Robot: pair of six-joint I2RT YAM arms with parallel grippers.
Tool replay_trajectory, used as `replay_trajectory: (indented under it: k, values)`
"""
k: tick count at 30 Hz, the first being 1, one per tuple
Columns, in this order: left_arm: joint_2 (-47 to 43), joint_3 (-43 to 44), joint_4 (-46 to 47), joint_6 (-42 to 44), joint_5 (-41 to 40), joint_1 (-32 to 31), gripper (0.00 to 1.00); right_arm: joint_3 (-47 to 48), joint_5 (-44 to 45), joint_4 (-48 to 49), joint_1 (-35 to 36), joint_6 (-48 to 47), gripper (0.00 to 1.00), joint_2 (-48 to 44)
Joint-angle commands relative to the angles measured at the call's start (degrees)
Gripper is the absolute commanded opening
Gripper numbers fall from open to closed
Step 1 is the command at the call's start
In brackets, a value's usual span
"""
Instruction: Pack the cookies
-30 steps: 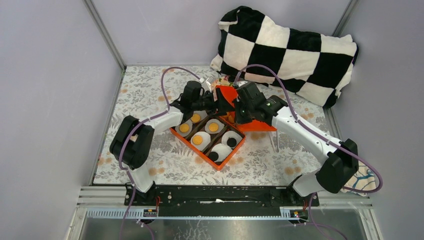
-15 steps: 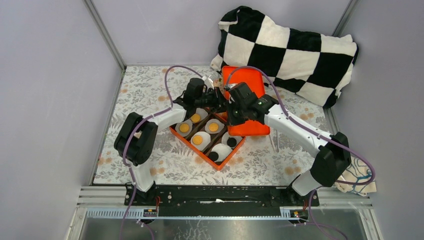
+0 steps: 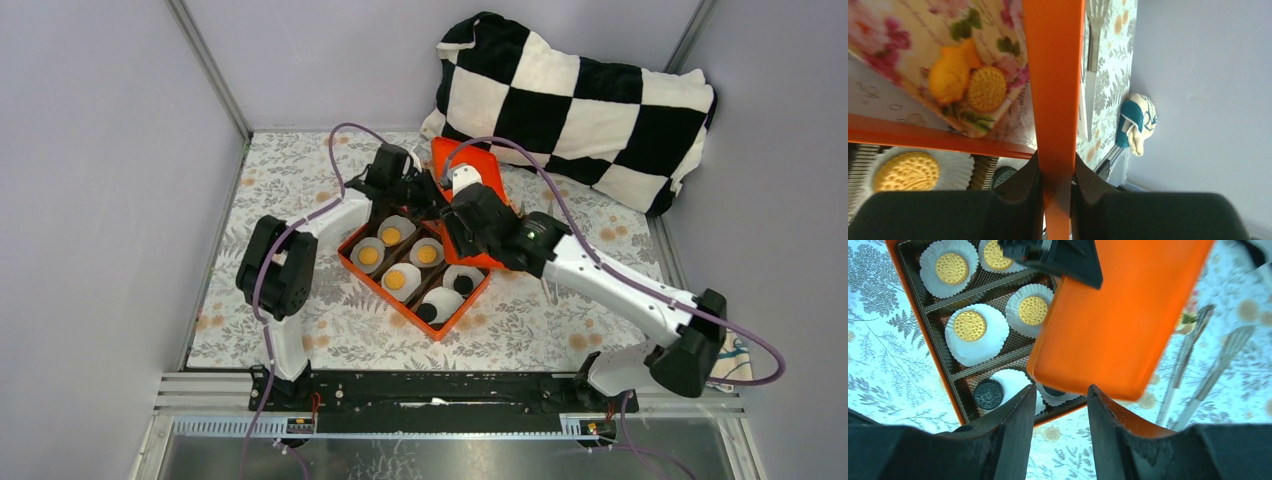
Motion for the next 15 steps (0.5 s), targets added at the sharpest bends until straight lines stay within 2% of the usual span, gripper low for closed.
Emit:
replay_trajectory:
  k: [1,4,8,15]
  values:
    - [0.4,10.8,-12.3,4.7,-1.2,3.4,0.0,-4.5,11.8,3.4,4.8,-6.4,0.5,-4.4]
    - [1.1,17.2,-17.6,4.9,1.1,5.4,0.0,-9.8,14.8,8.3,7.2,-9.2,0.5,-5.2]
    - [1.6,21.5,-21.2,3.3,6.6,7.8,0.0,-18.7,18.5,20.7,8.3,-12.2,0.5,-7.2]
    - [-2.2,19.5,-24.2,3.0,9.5,8.7,0.0,-23.9,25.6,36.1,8.4,-19.9,0.53,-7.0]
